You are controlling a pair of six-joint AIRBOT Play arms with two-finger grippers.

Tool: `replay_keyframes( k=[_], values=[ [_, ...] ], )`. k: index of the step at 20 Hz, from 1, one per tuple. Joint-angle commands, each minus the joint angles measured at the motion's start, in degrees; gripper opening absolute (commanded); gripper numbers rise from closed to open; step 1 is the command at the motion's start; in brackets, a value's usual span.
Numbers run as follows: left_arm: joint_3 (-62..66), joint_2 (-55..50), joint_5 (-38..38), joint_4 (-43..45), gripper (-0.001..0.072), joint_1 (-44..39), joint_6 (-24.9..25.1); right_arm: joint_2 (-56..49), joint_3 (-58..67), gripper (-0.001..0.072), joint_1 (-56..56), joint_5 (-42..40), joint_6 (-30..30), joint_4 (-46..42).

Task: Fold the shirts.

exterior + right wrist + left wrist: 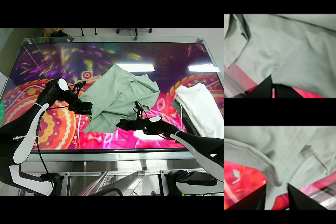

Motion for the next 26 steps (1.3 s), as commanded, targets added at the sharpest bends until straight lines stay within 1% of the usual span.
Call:
replay_keyframes(
  k=[1,4,5,6,8,9,11,12,14,15,16,18,20,22,24,26],
  values=[
    [0.1,-1.9,0.8,1.9,0.0288,-0.9,-1.0,0.0,0.1,0.0018,0.1,0.0,0.0,-0.2],
    [0.1,-4.4,3.5,1.6,0.0286,-2.4,-1.1,0.0,0.1,0.0018,0.2,0.2,0.0,-0.2],
    [0.1,-4.7,4.2,1.6,0.0257,-2.4,-1.1,0.0,0.1,0.0018,0.2,0.6,0.0,-0.2],
    [0.3,-4.4,4.3,1.6,0.0008,-2.4,-0.9,0.2,0.1,0.0018,0.1,1.1,0.0,-0.3],
    [2.0,-2.9,2.7,1.6,0.0012,-1.8,-0.4,1.2,0.1,0.0018,-0.1,1.6,0.7,-2.1],
    [3.6,-1.7,1.1,1.6,0.0012,-1.2,-0.4,2.3,0.1,0.0018,-0.9,1.7,2.2,-4.3],
    [7.3,1.1,-2.7,1.7,0.0012,0.9,0.2,5.5,0.1,0.0018,-4.3,2.3,8.1,-12.4],
    [9.1,2.6,-4.6,1.7,0.0011,2.6,0.2,7.9,0.2,0.0018,-7.7,4.3,12.0,-18.1],
    [12.0,5.7,-8.3,1.7,0.0012,7.4,0.2,13.9,0.6,0.0017,-16.9,10.5,19.7,-29.0],
    [12.6,7.6,-9.6,1.7,0.0011,10.6,0.2,17.0,1.0,0.0018,-22.3,14.2,22.1,-32.7],
    [12.5,9.6,-10.2,1.7,0.0012,13.9,0.0,20.5,1.4,0.0018,-28.4,18.1,22.9,-34.5],
    [12.5,12.3,-11.8,1.7,0.0011,20.2,-0.1,26.2,1.7,0.0017,-39.3,23.8,22.8,-34.5],
    [12.5,13.9,-14.5,1.6,0.0012,25.7,-0.1,29.7,1.7,0.0018,-47.2,28.6,21.9,-34.4],
    [11.7,14.1,-15.9,1.6,0.0012,29.0,-0.7,30.5,1.7,0.0017,-50.8,32.2,19.6,-34.5],
    [5.9,15.3,-15.1,1.7,0.0012,30.8,-0.6,30.4,1.7,0.0017,-52.1,33.5,19.6,-36.2],
    [-2.6,15.6,-14.3,1.7,0.0013,32.0,0.7,29.6,1.7,0.0017,-52.1,34.4,19.6,-36.3]
  ],
)
